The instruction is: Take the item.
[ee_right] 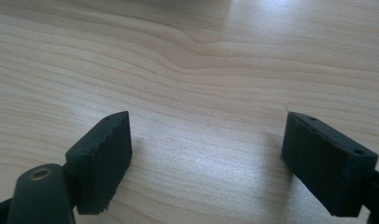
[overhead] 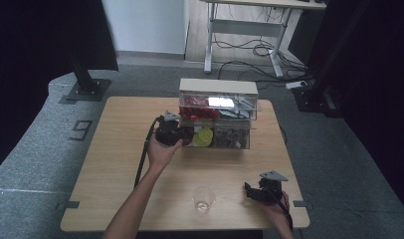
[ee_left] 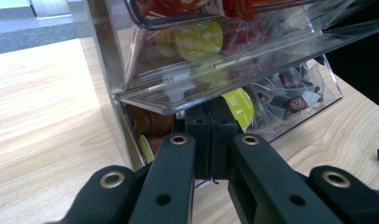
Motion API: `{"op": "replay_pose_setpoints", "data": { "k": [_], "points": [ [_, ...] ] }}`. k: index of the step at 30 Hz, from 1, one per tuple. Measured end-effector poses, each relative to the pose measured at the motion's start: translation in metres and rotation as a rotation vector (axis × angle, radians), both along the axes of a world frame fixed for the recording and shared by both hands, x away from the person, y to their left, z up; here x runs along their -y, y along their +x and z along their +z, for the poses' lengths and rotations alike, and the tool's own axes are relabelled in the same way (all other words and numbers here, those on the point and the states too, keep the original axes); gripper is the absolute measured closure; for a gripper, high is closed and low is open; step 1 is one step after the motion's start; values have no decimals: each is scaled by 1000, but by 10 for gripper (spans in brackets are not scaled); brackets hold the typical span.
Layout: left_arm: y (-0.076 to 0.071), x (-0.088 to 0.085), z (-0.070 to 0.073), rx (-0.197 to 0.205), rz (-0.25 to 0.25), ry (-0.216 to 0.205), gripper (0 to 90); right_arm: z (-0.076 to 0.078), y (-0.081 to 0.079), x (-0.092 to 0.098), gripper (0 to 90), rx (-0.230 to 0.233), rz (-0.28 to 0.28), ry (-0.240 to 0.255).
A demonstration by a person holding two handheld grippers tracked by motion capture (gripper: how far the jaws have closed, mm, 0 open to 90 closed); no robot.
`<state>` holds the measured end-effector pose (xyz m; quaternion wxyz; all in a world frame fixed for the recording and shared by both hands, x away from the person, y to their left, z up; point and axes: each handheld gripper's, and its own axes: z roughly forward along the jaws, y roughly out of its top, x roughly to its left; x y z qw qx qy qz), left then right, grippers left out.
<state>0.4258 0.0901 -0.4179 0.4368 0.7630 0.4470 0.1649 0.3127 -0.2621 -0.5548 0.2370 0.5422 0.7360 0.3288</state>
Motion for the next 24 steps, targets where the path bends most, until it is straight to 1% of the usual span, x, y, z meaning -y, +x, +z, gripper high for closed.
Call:
{"op": "replay_pose_setpoints", "data": {
  "k": [2, 4, 7, 10, 15, 20, 24],
  "points": [
    [1, 0, 0, 2, -3, -2, 892, 2, 0, -2, 177, -13, 17, 12],
    [2, 0, -1, 3, -5, -4, 894, 5, 0, -4, 203, -7, 36, 40],
    [3, 0, -3, 2, -4, -9, 895, 12, 1, -7, 211, 29, 50, 60],
    [4, 2, -3, 3, -6, -9, 895, 24, 3, -11, 236, 64, 60, 89],
    [4, 5, -2, 1, -11, -5, 893, 35, 8, -17, 287, 110, 88, 112],
    [3, 6, 0, 3, -14, -2, 891, 45, 18, -22, 340, 140, 101, 124],
    [3, 6, 1, 2, -17, -5, 889, 51, 24, -23, 380, 151, 104, 135]
  ]
}}
